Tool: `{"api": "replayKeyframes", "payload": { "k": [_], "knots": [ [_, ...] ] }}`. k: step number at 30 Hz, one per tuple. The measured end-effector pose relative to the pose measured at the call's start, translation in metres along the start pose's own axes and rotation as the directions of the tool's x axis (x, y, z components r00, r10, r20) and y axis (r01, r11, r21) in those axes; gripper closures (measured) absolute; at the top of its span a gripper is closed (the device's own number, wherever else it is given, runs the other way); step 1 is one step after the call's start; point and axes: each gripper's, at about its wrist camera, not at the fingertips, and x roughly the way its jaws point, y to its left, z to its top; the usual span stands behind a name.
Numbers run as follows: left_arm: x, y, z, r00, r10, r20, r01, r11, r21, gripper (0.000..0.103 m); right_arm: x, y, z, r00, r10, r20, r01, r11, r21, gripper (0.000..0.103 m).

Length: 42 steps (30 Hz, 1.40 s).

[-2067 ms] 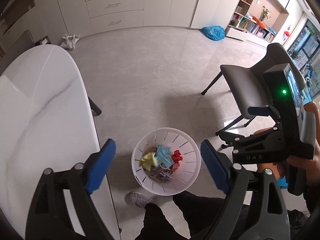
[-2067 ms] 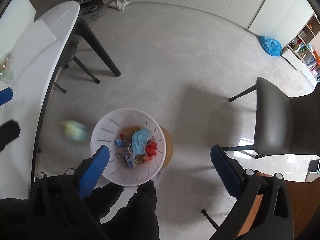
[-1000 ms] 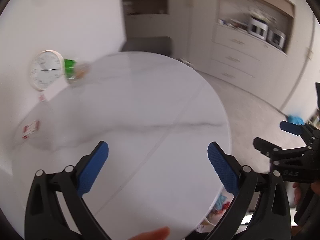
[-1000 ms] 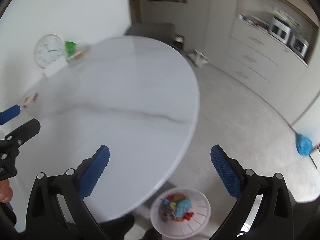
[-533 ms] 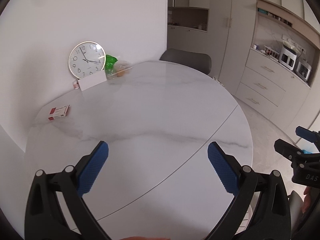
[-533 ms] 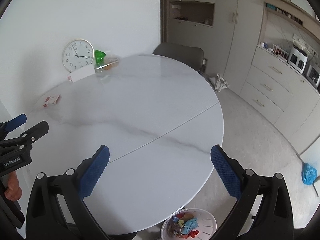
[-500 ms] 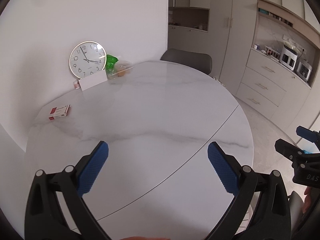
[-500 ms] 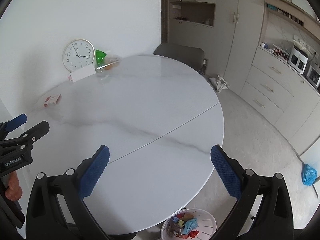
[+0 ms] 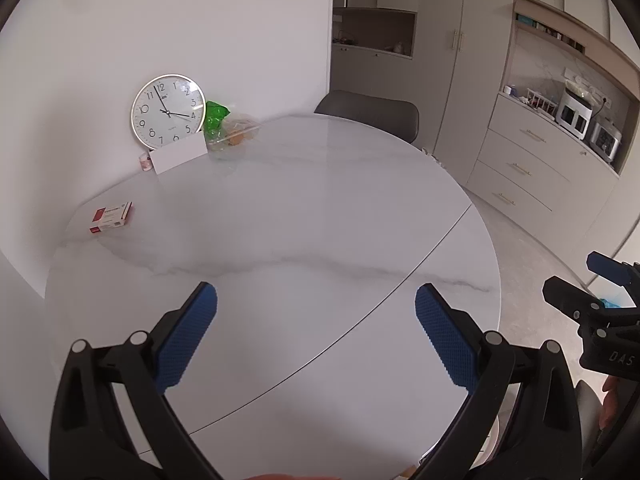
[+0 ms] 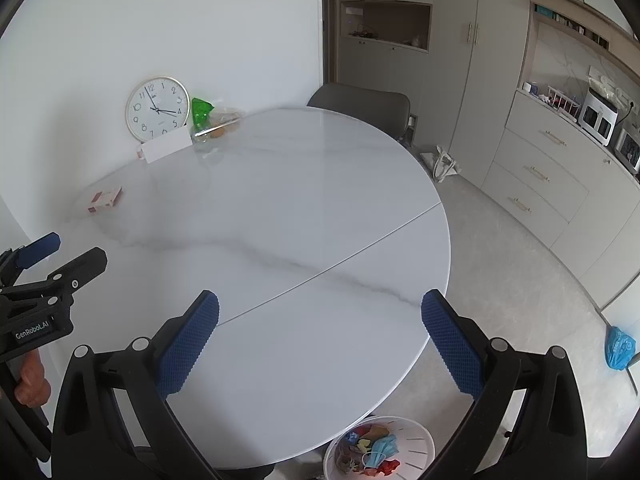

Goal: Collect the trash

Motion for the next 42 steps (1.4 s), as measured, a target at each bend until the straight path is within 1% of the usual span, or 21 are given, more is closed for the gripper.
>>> {"api": "replayKeyframes", "payload": {
  "k": [23, 42],
  "knots": [
    [-0.0001, -0.0048, -0.0013, 1.0, -0.005, -0.004, 0.005, 1.0, 0.017, 0.008, -0.0003, -0.0024, -0.0035, 1.0, -0.016, -0.009, 0.016, 1.0, 0.011, 0.002],
    [0.0005, -0.0081, -0.0045, 1.0, -0.004, -0.011, 0.004, 1.0, 0.022, 0.008, 0.0017, -0.0022, -0.0047, 1.0, -0.012, -0.014, 0.012, 1.0, 0.01, 0.002]
  ]
}}
